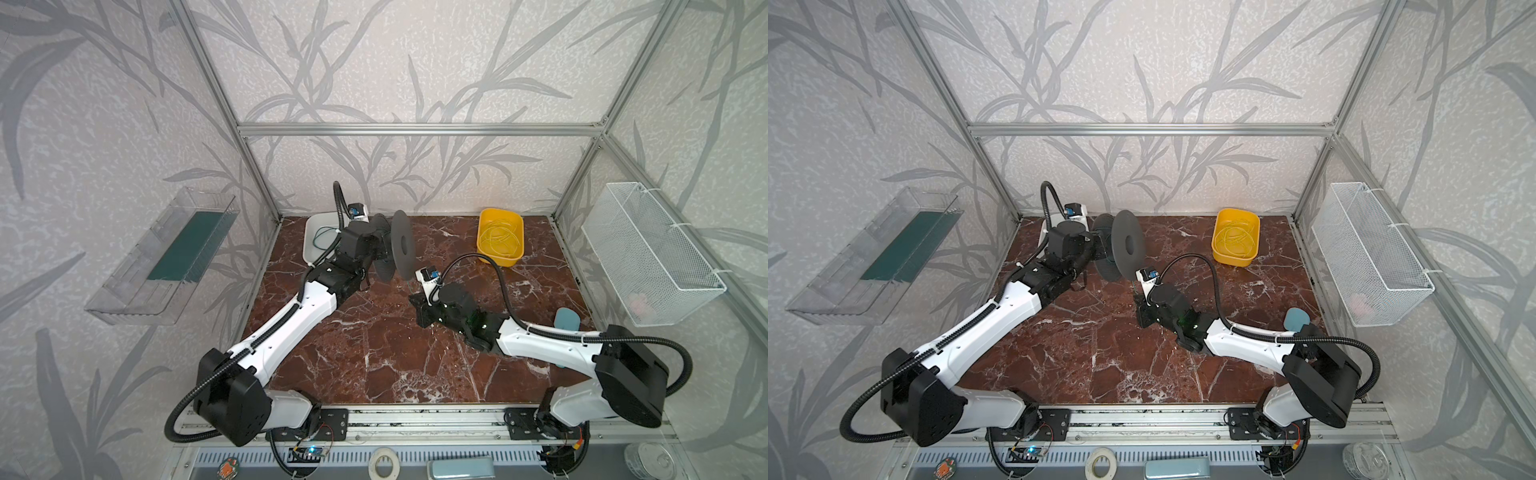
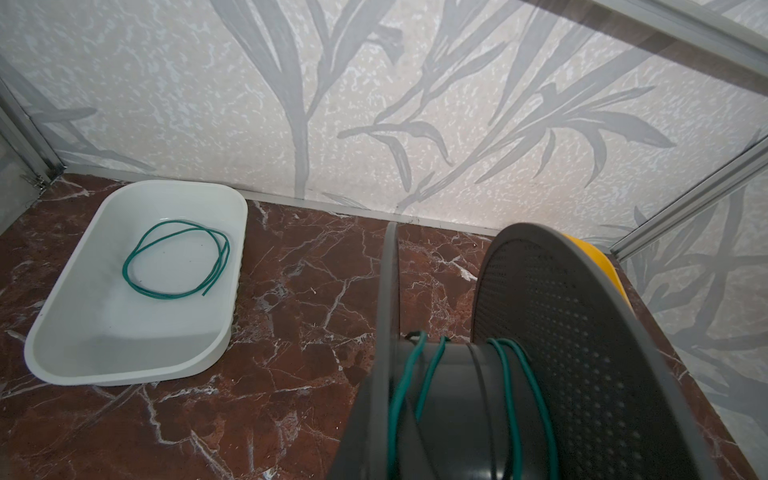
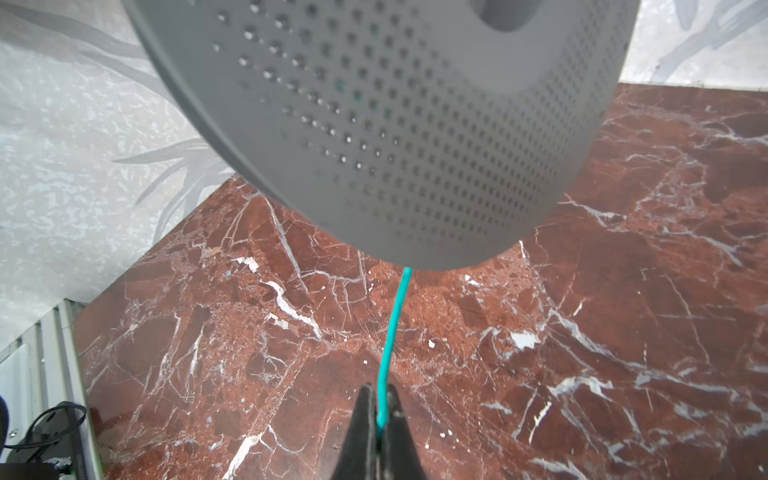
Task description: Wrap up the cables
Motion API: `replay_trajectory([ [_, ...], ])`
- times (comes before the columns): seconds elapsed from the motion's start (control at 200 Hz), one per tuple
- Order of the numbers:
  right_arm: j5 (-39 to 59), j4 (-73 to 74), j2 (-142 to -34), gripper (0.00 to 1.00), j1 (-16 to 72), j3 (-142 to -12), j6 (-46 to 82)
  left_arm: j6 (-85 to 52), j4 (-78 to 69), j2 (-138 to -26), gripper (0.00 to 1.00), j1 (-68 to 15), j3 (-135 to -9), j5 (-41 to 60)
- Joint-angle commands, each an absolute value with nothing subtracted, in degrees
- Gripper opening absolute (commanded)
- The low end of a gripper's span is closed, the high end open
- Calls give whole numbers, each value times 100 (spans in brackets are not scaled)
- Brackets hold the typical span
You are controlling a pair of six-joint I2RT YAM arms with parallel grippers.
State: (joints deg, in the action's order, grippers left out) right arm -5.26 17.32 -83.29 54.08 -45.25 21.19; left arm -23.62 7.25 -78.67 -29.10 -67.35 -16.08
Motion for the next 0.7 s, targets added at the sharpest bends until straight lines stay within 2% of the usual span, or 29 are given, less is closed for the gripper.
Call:
replay_trajectory([
  [0.0,-199,1045,-8153,0,6001,-4456,2085,-2022,-1152,-8050,0,-2854,-7041,-3497],
  [0.29,-125,854,-7771,0,6160,-4468,2115,-698,-1397,-8616,0,-3486,-7133,-4347],
  [0.44,-29,980,-7682,0,6196,-4392,2270,171,-2081,-8983,0,-3888,-6826,-4736],
  [0.695,-404,1136,-7481,0,6156,-4112,2443,198,-2597,-8910,0,-4334,-5942,-4865],
])
